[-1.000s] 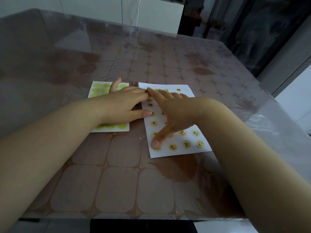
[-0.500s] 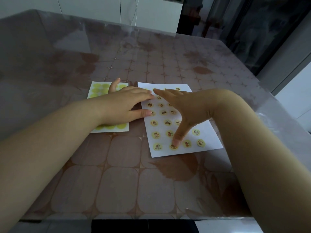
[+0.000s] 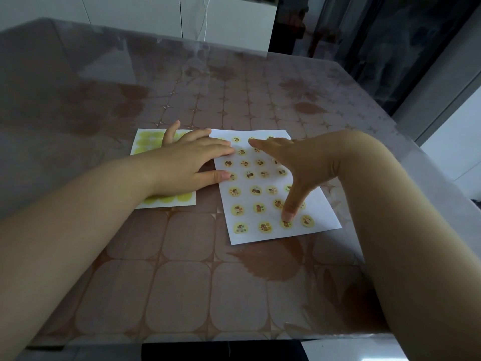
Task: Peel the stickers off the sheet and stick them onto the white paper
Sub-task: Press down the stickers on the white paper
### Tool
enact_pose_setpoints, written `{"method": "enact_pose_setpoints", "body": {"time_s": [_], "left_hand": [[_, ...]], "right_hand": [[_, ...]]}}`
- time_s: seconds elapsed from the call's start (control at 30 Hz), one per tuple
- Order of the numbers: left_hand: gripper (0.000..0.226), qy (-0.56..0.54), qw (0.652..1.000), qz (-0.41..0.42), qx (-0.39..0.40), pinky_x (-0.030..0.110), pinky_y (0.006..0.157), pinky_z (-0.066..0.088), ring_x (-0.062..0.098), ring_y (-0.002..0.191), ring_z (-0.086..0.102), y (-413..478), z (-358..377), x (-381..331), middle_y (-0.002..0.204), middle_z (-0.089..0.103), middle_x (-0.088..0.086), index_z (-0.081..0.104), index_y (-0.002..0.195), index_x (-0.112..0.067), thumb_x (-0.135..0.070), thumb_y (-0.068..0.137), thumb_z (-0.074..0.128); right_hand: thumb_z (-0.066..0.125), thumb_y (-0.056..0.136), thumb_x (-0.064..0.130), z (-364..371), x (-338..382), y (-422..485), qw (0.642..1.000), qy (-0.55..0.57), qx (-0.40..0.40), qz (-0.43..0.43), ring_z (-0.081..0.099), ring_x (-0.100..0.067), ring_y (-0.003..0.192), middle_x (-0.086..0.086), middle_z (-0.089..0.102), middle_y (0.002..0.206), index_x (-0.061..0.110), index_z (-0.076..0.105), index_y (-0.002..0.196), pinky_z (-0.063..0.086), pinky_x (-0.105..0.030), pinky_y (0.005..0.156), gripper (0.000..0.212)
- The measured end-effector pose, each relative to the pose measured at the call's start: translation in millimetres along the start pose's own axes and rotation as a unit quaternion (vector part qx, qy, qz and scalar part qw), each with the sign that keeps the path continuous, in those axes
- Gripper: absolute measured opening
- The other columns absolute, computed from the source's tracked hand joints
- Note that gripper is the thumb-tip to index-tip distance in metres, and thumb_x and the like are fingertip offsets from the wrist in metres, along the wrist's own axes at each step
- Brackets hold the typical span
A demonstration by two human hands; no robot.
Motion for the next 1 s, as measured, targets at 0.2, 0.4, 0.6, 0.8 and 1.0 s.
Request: {"method": "enact_pose_setpoints", "body": {"time_s": [0.2,0.4,0.6,0.8,1.0], "left_hand": [[0.068,0.008,1.0,0.001,-0.002,0.043,0.109,-0.019,0.004,0.14,-0.004,0,-1,0,0.149,0.017,-0.023,0.022,0.138,-0.041,-0.065,0.074,0.019],[0.061,0.01,1.0,-0.005,-0.012,0.045,0.106,-0.023,0.005,0.14,-0.005,1,-1,2,0.148,0.019,-0.023,0.025,0.138,-0.041,-0.062,0.08,0.025],[0.05,0.012,0.998,-0.053,-0.017,0.051,0.107,-0.022,0.005,0.14,-0.005,2,-6,17,0.147,0.021,-0.025,0.028,0.137,-0.038,-0.05,0.089,0.033],[0.049,0.0,0.999,-0.049,-0.021,0.049,0.107,-0.022,0.003,0.14,-0.004,4,-3,19,0.147,0.022,-0.024,0.027,0.137,-0.038,-0.048,0.09,0.034],[0.049,0.003,0.999,-0.05,-0.02,0.048,0.108,-0.022,0.004,0.14,-0.005,4,-2,21,0.148,0.021,-0.023,0.025,0.138,-0.039,-0.049,0.09,0.033]], "right_hand": [[0.081,0.047,0.057,1,14,-2,0.999,-0.05,-0.002,-0.013,0.017,-0.023,0.143,0.007,0.002,0.157,0.036,-0.014,0.144,0.023,-0.045,0.111,0.138],[0.083,0.043,0.055,-4,-10,-9,1.0,0.008,0.002,0.019,0.014,-0.02,0.143,0.012,-0.002,0.157,0.043,-0.018,0.141,0.021,-0.044,0.113,0.141],[0.081,0.047,0.058,-4,-26,-11,0.998,0.039,-0.019,0.043,0.016,-0.018,0.143,0.014,0.001,0.157,0.044,-0.014,0.142,0.02,-0.045,0.114,0.135],[0.078,0.049,0.059,0,-19,2,0.997,0.062,-0.031,0.021,0.014,-0.019,0.143,0.013,-0.001,0.157,0.04,-0.013,0.144,0.02,-0.047,0.114,0.133],[0.081,0.048,0.057,2,-16,7,0.999,0.035,-0.013,0.016,0.015,-0.019,0.143,0.013,-0.001,0.157,0.04,-0.012,0.144,0.021,-0.043,0.112,0.134]]}}
Point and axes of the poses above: each hand's wrist, its own y-axis towards the middle knuckle, its own z-axis out of the palm, x = y × z, the point moved 4 cm from there along y, towards the middle knuckle
